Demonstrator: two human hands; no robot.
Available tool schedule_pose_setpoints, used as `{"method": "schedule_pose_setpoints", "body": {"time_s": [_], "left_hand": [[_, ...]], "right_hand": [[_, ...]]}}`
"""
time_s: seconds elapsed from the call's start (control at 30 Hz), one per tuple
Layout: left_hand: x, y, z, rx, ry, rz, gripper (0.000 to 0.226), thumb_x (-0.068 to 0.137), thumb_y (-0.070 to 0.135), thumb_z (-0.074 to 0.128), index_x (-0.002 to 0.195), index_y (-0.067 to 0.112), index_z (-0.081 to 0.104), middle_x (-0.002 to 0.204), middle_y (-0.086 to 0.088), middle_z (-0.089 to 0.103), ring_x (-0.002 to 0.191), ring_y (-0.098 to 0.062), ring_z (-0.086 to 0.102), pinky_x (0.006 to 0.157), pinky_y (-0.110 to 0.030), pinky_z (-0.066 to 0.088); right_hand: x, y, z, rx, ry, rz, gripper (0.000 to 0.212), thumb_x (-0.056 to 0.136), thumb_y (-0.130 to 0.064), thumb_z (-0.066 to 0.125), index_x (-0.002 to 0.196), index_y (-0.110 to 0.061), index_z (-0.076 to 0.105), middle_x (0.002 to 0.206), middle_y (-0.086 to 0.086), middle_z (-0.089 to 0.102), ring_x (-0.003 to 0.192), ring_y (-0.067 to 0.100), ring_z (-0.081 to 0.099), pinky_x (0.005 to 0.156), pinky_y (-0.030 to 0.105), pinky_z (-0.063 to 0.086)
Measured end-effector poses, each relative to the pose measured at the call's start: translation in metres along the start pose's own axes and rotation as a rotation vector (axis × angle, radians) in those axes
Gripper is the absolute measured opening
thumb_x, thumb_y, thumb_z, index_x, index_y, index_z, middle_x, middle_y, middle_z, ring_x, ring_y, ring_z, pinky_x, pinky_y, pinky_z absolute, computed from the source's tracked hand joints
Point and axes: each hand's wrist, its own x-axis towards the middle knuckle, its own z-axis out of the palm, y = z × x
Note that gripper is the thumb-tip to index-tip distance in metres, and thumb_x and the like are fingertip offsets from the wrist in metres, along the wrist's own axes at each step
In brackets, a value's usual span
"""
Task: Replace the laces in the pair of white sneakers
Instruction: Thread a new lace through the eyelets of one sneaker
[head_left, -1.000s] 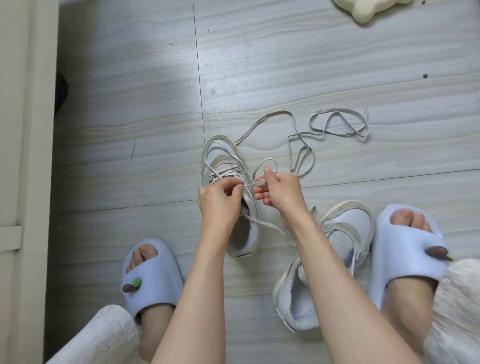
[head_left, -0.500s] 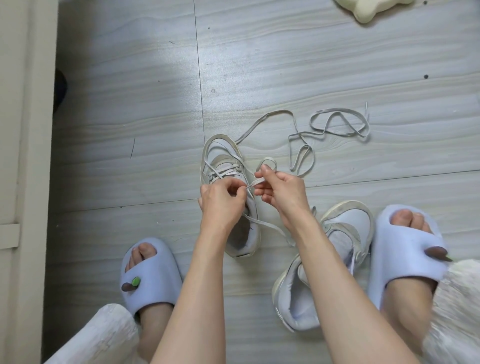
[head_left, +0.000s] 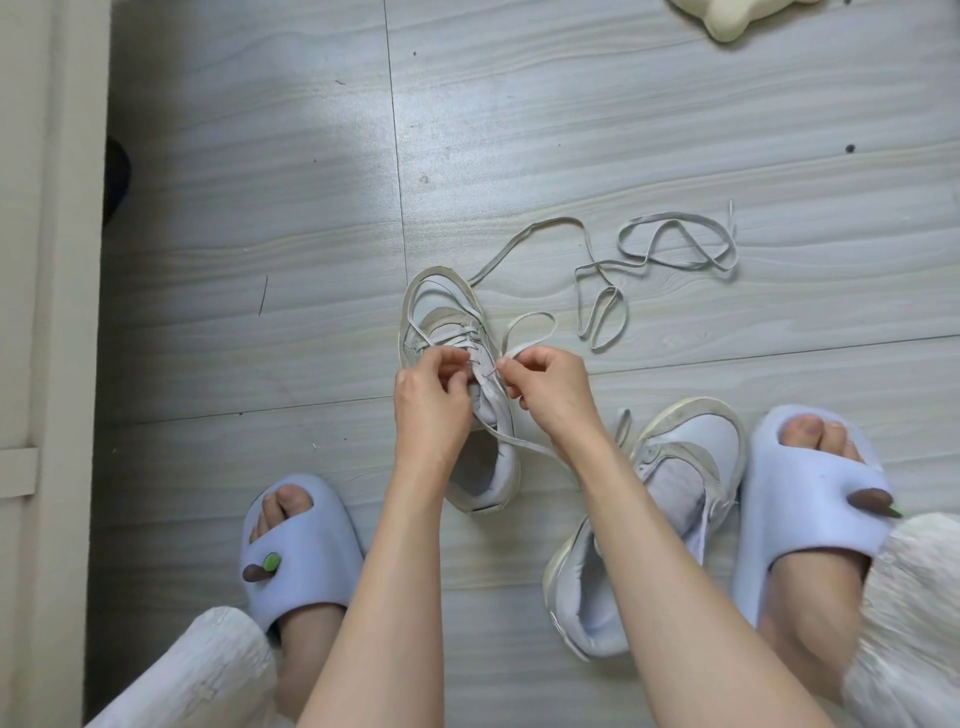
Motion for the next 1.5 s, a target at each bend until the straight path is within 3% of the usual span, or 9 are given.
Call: {"method": "schedule_pose_setpoints", "body": {"time_s": [0.57, 0.67, 0.83, 0.9, 0.97, 1.03, 1.2, 1.3, 1.5], "left_hand": [[-0.006, -0.006, 0.009, -0.045, 0.029, 0.072, 0.028, 0.081, -0.003, 0.053, 0.087, 0.025, 0.052, 0.078, 0.018, 0.054, 0.097, -0.031, 0.056, 0.087, -0.048, 0.046], [-0.010, -0.006, -0.001, -0.140, 0.060, 0.029, 0.033, 0.085, -0.006, 0.050, 0.082, 0.026, 0.047, 0.082, 0.012, 0.054, 0.094, -0.024, 0.056, 0.086, -0.038, 0.047], [-0.005, -0.016, -0.058, -1.204, 0.365, -0.380, 0.029, 0.094, -0.013, 0.033, 0.083, 0.013, 0.039, 0.078, -0.012, 0.054, 0.067, -0.020, 0.068, 0.072, -0.035, 0.059], [0.000, -0.031, -0.091, -1.542, 0.503, -0.431, 0.032, 0.094, -0.013, 0.028, 0.079, 0.013, 0.039, 0.072, -0.012, 0.051, 0.050, -0.018, 0.064, 0.053, -0.025, 0.057], [-0.002, -0.043, -0.112, -1.354, 0.556, -0.466, 0.034, 0.094, -0.010, 0.028, 0.081, 0.017, 0.042, 0.072, -0.004, 0.045, 0.041, -0.007, 0.050, 0.038, -0.013, 0.037], [-0.008, -0.050, -0.112, -0.831, 0.486, -0.453, 0.030, 0.094, -0.005, 0.033, 0.092, 0.021, 0.049, 0.076, 0.000, 0.047, 0.043, -0.003, 0.041, 0.038, -0.013, 0.028], [-0.015, -0.037, -0.054, -0.020, 0.035, 0.004, 0.016, 0.088, 0.018, 0.060, 0.099, 0.029, 0.064, 0.099, 0.001, 0.059, 0.088, -0.014, 0.049, 0.084, -0.027, 0.039], [-0.017, -0.016, -0.031, 0.162, -0.038, 0.049, 0.021, 0.087, 0.027, 0.062, 0.108, 0.028, 0.067, 0.106, 0.000, 0.050, 0.108, -0.019, 0.038, 0.092, -0.019, 0.023], [-0.012, -0.010, -0.024, 0.308, -0.049, -0.012, 0.015, 0.085, 0.034, 0.064, 0.096, 0.027, 0.071, 0.103, -0.002, 0.039, 0.110, -0.025, 0.031, 0.095, -0.027, 0.028]], "right_hand": [[-0.012, 0.000, 0.006, 0.111, -0.148, 0.007, 0.016, 0.078, -0.008, 0.071, 0.073, -0.019, 0.060, 0.063, -0.004, 0.051, 0.062, 0.009, 0.047, 0.059, 0.021, 0.041], [-0.014, 0.002, 0.011, 0.115, -0.127, 0.025, 0.021, 0.076, -0.003, 0.071, 0.073, -0.018, 0.057, 0.067, -0.002, 0.053, 0.064, 0.010, 0.049, 0.064, 0.023, 0.042], [-0.012, 0.003, 0.014, 0.010, -0.088, 0.021, 0.025, 0.076, -0.005, 0.069, 0.065, -0.019, 0.052, 0.062, -0.003, 0.050, 0.062, 0.012, 0.046, 0.066, 0.028, 0.039], [-0.011, 0.004, 0.015, 0.014, -0.080, 0.022, 0.025, 0.077, -0.005, 0.069, 0.065, -0.019, 0.052, 0.063, -0.003, 0.049, 0.064, 0.013, 0.046, 0.066, 0.028, 0.039], [-0.011, 0.004, 0.015, 0.006, -0.073, 0.016, 0.024, 0.077, -0.006, 0.068, 0.066, -0.018, 0.052, 0.065, -0.001, 0.051, 0.067, 0.015, 0.048, 0.068, 0.028, 0.040], [-0.011, 0.005, 0.016, 0.011, -0.074, 0.016, 0.022, 0.078, -0.006, 0.067, 0.068, -0.018, 0.052, 0.067, -0.001, 0.052, 0.069, 0.015, 0.049, 0.070, 0.029, 0.041], [-0.009, 0.007, 0.017, 0.002, -0.085, 0.012, 0.017, 0.079, -0.006, 0.066, 0.075, -0.018, 0.055, 0.070, -0.002, 0.054, 0.068, 0.012, 0.051, 0.070, 0.027, 0.043], [-0.010, 0.007, 0.017, 0.031, -0.101, 0.011, 0.017, 0.080, -0.006, 0.065, 0.077, -0.018, 0.054, 0.070, -0.002, 0.054, 0.064, 0.010, 0.051, 0.064, 0.021, 0.043], [-0.011, 0.013, 0.012, 0.084, -0.115, 0.030, 0.014, 0.081, -0.007, 0.066, 0.079, -0.017, 0.056, 0.070, 0.000, 0.051, 0.064, 0.010, 0.050, 0.064, 0.020, 0.043]]}}
